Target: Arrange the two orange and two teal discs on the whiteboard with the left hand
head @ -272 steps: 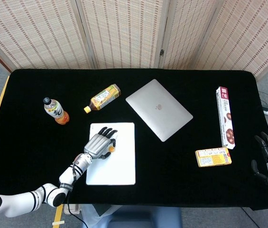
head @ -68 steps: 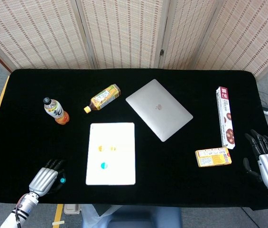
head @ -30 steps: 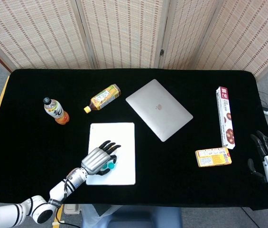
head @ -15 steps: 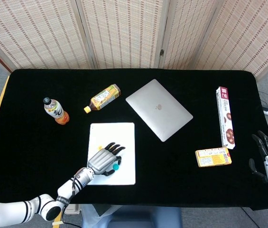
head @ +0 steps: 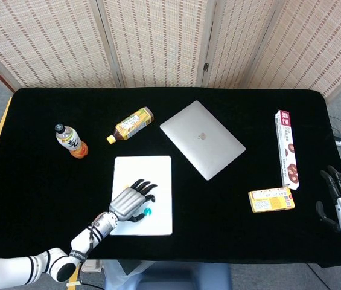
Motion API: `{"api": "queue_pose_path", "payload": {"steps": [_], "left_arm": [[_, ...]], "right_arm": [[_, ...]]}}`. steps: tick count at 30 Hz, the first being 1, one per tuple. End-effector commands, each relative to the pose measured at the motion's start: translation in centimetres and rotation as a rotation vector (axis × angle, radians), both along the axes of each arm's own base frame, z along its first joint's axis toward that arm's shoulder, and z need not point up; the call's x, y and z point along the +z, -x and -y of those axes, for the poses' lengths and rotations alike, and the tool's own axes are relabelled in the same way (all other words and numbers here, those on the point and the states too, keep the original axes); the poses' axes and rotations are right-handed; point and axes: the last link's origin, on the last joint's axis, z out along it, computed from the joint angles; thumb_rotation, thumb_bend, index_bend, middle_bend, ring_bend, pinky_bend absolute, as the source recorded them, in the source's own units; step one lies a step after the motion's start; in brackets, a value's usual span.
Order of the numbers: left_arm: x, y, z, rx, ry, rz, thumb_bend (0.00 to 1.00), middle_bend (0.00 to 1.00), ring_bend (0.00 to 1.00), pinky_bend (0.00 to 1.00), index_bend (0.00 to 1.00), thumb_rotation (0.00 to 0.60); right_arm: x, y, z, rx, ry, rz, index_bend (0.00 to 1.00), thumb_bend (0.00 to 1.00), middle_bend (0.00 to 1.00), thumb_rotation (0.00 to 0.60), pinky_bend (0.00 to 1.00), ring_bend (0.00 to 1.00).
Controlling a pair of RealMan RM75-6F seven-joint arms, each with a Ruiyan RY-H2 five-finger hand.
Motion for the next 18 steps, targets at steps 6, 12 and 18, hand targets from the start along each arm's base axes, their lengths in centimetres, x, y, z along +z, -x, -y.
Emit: {"api": "queue_pose_path", "payload": {"steps": [6, 12, 18], "left_arm": [[7.3, 4.2, -1.0, 0.127, -0.199, 0.125, 0.39, 0.11, 0.0, 0.0, 0.33, 0.6], [12.2, 9.0, -0.3, 0.23, -0.343, 0.134, 0.39, 0.11, 0.0, 0.0, 0.33, 0.6], [16.1, 13.0, 1.7, 0.303, -0.464, 0.106, 0.39, 0.11, 0.0, 0.0, 0.32, 0.6]], "right_arm": [[-0.1, -0.1, 0.2, 0.003, -0.012, -0.004, 0.0, 0.58, 0.0, 0.6, 0.0, 0.0], [-0.3, -0.1, 0.6, 0.006, -0.026, 0.003, 0.0, 0.58, 0.0, 0.6, 0.0, 0.0], [-0.3, 0.0, 1.0, -0.005, -0.039, 0.002, 0.0, 0.58, 0.0, 0.6, 0.0, 0.0]]}}
